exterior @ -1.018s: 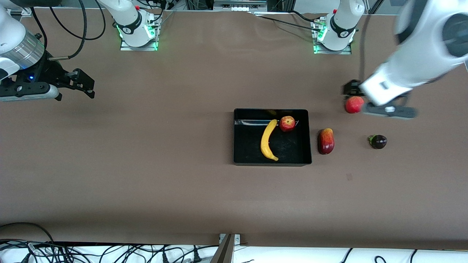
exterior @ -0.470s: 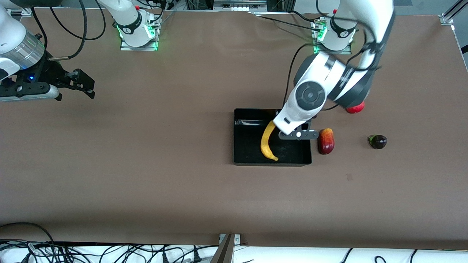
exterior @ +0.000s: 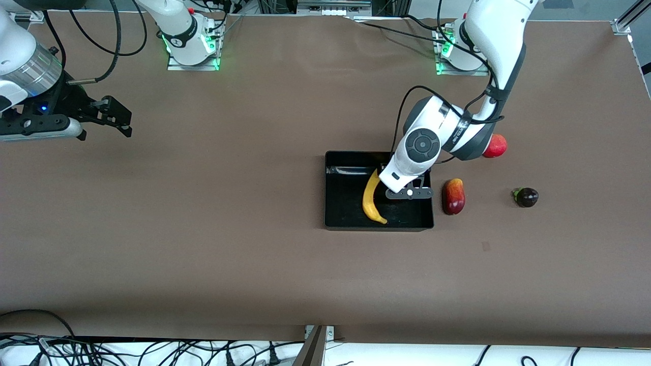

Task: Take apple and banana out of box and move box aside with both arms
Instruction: 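Grasp the red apple in the tray with the left gripper and lift, then carry the apple out of the tray and set it beside the mango, then reach into the tray and grasp the yellow banana with the left gripper, then place the banana beside the mango while the right gripper reaches the tray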

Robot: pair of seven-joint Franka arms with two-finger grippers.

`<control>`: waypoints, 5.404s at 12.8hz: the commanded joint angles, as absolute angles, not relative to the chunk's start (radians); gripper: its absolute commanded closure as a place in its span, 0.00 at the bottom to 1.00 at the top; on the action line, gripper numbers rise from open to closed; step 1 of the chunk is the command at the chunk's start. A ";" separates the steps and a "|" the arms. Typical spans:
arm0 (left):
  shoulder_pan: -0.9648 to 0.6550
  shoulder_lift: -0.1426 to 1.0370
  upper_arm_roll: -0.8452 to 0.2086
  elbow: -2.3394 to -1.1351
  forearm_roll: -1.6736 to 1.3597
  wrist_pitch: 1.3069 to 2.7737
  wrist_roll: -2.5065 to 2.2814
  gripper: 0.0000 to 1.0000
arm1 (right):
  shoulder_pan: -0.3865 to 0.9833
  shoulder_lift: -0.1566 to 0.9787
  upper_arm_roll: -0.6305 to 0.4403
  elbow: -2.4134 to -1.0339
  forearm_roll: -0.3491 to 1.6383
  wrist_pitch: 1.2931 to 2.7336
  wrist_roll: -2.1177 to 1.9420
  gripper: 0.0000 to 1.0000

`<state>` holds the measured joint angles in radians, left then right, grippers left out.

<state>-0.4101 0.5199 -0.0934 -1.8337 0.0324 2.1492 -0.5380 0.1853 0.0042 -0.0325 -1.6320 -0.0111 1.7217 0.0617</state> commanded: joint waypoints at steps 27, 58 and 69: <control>-0.083 0.247 -0.090 -2.387 0.127 2.441 -0.089 0.66 | 0.183 0.011 -0.032 -1.621 -0.014 1.709 0.063 0.00; -0.336 0.701 -0.247 -1.646 0.129 2.292 -0.551 1.00 | 0.181 0.041 -0.049 -1.605 0.017 1.730 0.061 0.00; -0.013 0.590 -0.238 -1.462 0.132 1.839 -0.021 1.00 | 0.283 0.165 -0.048 -1.598 -0.015 1.741 0.049 0.00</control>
